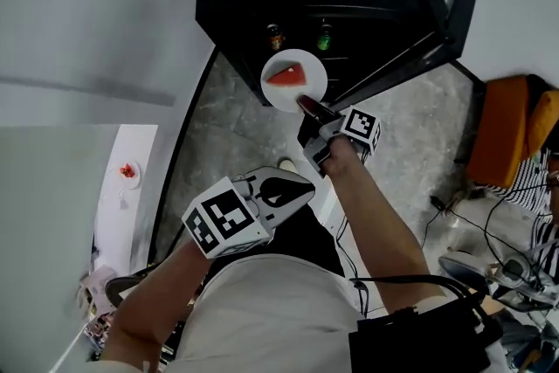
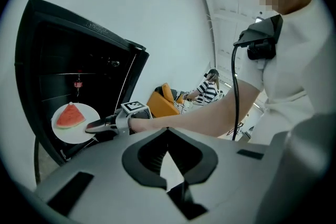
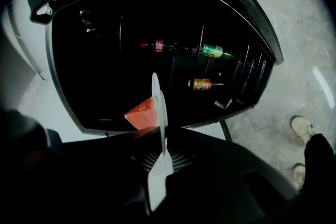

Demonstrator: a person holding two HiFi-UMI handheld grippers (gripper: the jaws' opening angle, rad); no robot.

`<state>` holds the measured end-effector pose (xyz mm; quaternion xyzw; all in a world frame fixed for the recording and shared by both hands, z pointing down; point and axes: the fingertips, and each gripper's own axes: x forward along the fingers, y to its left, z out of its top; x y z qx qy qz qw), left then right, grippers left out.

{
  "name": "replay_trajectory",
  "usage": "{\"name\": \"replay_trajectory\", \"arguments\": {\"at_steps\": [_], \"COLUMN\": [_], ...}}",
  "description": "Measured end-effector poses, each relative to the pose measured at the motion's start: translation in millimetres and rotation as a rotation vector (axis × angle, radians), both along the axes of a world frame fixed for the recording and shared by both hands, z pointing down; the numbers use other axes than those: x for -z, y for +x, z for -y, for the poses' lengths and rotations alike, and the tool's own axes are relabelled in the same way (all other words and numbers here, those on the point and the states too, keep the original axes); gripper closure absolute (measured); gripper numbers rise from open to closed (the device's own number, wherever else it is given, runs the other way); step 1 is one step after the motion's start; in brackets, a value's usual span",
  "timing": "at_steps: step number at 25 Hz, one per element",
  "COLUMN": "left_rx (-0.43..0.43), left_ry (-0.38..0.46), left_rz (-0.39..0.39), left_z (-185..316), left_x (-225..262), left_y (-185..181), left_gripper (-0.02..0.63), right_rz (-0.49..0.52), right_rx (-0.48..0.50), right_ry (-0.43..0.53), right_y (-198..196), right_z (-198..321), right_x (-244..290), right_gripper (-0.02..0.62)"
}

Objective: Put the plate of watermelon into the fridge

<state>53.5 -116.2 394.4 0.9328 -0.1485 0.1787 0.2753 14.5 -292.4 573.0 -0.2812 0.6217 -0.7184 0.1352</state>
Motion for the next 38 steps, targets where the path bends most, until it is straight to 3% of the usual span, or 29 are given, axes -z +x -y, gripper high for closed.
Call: {"name": "replay_trajectory", "arguments": {"at_steps": [10, 16, 20, 25, 38], "left_rx": [-0.029, -0.032, -0.052, -0.057, -0.038], "left_ry": [0.006, -0.027, -0.007, 0.007, -0.01], "left_rz": [-0.014, -0.021, -0.019, -0.037, -0.046], "left_z": [19.2, 57.0, 72.1, 84.1, 80.2], "left_x": [7.5, -14.9, -26.4, -43.3, -46.6], "left_y": [9.6, -6.5, -0.1, 9.2, 7.9], "left_gripper": [0.594, 0.594, 0.594, 0.594, 0.594], "right_rz": [-0.027, -0.026, -0.015, -0.009, -0.04], "right_rx": [-0.065, -0.075, -0.083, -0.082, -0.126], "right_ry": [-0.038, -0.06, -0.04, -0.02, -0.085], "right_y": [3.3, -19.2, -18.7, -22.0, -20.4], "right_z": [51.1, 101.0, 126.3, 144.3, 154.6], "right_x": [-21.1, -51.4, -56.4, -63.8, -77.2], "right_gripper": [0.569, 0.569, 0.568, 0.568, 0.551]}}
